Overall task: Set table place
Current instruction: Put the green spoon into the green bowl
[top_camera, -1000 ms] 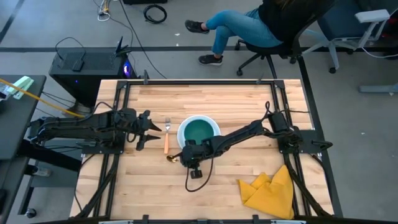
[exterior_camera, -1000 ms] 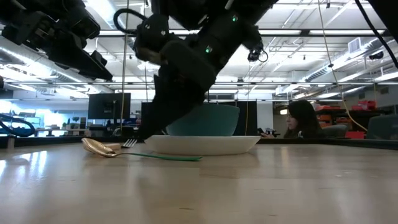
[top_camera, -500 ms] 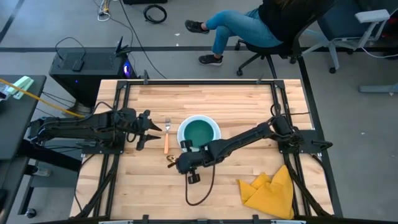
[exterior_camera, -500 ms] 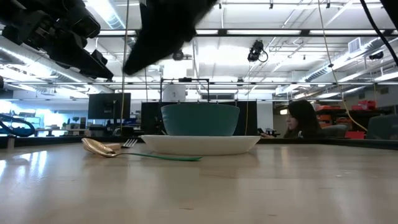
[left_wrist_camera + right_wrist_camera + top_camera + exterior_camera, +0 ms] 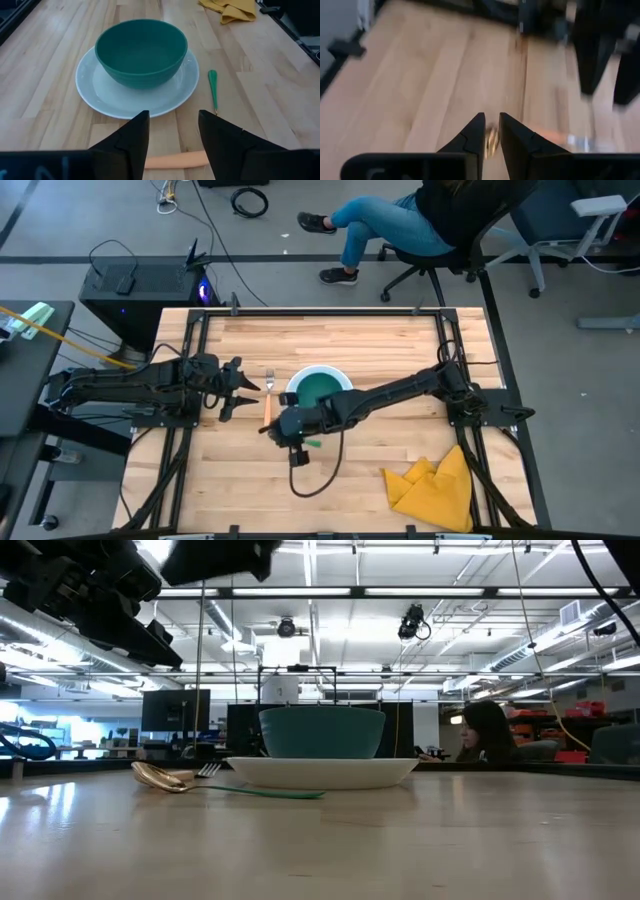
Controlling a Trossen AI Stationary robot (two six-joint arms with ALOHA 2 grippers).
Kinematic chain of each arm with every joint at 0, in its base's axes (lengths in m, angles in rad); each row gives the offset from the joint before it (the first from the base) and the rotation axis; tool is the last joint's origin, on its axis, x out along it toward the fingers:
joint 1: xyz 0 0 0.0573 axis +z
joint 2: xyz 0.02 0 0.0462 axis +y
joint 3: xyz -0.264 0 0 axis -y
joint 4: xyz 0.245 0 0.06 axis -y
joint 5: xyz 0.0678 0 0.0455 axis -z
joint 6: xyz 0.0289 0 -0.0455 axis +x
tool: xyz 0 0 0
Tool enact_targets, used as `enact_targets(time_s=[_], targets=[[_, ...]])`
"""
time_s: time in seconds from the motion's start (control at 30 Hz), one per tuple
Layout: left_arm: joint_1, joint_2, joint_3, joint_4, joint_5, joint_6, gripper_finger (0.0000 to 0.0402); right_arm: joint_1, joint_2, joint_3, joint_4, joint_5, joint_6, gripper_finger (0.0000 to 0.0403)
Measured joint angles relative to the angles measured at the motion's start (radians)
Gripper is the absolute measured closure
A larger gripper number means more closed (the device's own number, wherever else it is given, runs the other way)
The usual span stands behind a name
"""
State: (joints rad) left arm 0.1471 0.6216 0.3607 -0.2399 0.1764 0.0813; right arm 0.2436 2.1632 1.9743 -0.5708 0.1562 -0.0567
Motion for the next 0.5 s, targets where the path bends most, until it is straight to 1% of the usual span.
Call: enact_targets(time_s=[0.17,0.3,0.5], targets=[[0.000,0.000,0.000,0.000,0.000,0.000,0.0222,0.000,0.029,-0.002,-0.142,0.000,0.052,0.0339],[0.000,0.000,0.000,0.000,0.000,0.000,0.0225,0.001,0.093,-0.004,-0.159,0.015,0.046,0.0330],[0.000,0.000,0.000,0.000,0.000,0.000,0.0221,-0.025,0.170,-0.005,-0.180,0.026,0.069,0.0299]])
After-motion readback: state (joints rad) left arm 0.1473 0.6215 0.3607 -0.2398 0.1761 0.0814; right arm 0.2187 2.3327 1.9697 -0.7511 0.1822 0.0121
